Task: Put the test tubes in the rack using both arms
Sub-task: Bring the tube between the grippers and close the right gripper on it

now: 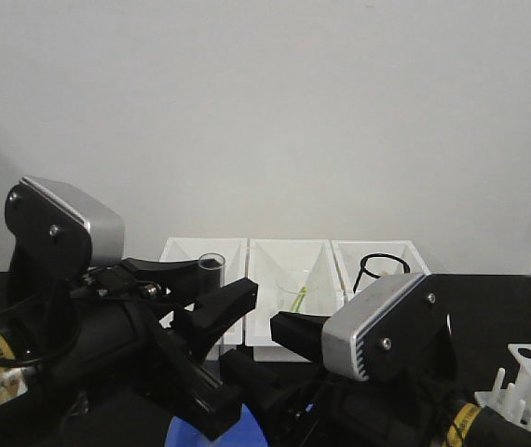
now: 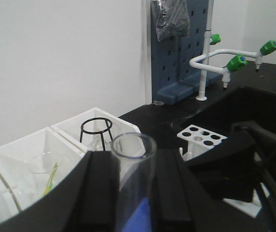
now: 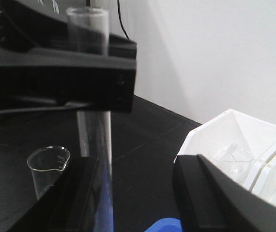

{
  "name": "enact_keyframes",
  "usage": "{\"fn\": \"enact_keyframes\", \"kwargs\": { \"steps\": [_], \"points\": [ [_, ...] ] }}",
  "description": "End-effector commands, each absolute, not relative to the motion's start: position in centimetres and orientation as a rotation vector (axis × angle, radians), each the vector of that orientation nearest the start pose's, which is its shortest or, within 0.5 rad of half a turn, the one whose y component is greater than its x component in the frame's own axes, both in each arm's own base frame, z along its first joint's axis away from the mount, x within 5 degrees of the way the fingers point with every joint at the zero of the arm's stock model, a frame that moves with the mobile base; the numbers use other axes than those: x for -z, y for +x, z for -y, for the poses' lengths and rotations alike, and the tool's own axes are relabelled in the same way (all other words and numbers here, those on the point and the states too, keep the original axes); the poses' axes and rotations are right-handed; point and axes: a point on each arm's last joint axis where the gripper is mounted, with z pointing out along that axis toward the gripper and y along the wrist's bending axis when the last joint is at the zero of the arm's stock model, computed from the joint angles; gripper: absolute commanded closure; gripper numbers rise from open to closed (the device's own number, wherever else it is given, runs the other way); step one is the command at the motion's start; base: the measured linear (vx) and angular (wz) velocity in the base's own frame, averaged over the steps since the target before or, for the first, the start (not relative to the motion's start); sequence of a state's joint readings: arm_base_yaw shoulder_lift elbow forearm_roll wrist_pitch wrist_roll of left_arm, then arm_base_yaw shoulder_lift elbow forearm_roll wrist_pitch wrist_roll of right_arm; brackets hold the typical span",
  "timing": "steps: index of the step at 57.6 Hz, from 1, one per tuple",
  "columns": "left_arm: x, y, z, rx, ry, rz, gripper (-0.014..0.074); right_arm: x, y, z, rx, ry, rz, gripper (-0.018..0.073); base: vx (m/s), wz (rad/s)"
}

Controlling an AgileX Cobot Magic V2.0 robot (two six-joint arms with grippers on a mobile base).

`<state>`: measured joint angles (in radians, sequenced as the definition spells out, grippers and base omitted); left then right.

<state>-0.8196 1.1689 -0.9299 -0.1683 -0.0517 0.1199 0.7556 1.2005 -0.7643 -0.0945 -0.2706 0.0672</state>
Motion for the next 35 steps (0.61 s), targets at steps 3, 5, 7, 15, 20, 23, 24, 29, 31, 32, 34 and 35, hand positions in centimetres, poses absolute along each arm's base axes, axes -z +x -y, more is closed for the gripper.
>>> {"fn": "enact_keyframes", "kwargs": {
  "steps": [3,5,7,15,20,23,24,29,31,32,34,35],
  "points": [
    [-39.9,17.5,19.5,0.707,0.579,-1.457,0.0618,-35.2,19.1,-18.4,-0.607,-0.618,-1.409,0.0155,0.0,0.0],
    [-39.9,17.4,19.5,0.709,0.581,-1.456,0.0618,-35.2,19.1,-18.4,-0.608,-0.617,-1.41,0.0155,0.0,0.0],
    [-39.9,17.4,19.6,0.711,0.583,-1.456,0.0618,-35.2,19.1,-18.4,-0.611,-0.615,-1.411,0.0155,0.0,0.0],
    [-39.9,17.3,19.6,0.712,0.584,-1.453,0.0618,-35.2,19.1,-18.4,-0.638,-0.593,-1.425,0.0155,0.0,0.0],
    [-39.8,17.5,19.8,0.709,0.584,-1.448,0.0618,-35.2,19.0,-18.5,-0.648,-0.601,-1.423,0.0155,0.0,0.0],
    [-39.8,17.6,19.9,0.702,0.587,-1.442,0.0617,-35.2,18.9,-18.6,-0.652,-0.61,-1.421,0.0155,0.0,0.0],
    [-39.6,17.7,20.0,0.7,0.588,-1.444,0.0617,-35.2,18.9,-18.6,-0.655,-0.612,-1.421,0.0155,0.0,0.0],
    [-39.1,18.1,20.5,0.694,0.593,-1.454,0.0617,-35.2,18.8,-18.7,-0.672,-0.615,-1.422,0.0155,0.0,0.0],
    [-38.9,18.3,20.7,0.692,0.594,-1.458,0.0617,-35.2,18.8,-18.7,-0.679,-0.617,-1.419,0.0155,0.0,0.0],
    [-38.7,18.4,20.8,0.69,0.595,-1.46,0.0617,-35.2,18.8,-18.7,-0.681,-0.62,-1.416,0.0155,0.0,0.0],
    [-38.5,18.6,21.0,0.69,0.594,-1.463,0.0617,-35.2,18.7,-18.8,-0.685,-0.623,-1.41,0.0155,0.0,0.0],
    [-38.4,18.7,21.1,0.691,0.592,-1.466,0.0617,-35.3,18.7,-18.8,-0.683,-0.629,-1.406,0.0155,0.0,0.0]
  ]
}}
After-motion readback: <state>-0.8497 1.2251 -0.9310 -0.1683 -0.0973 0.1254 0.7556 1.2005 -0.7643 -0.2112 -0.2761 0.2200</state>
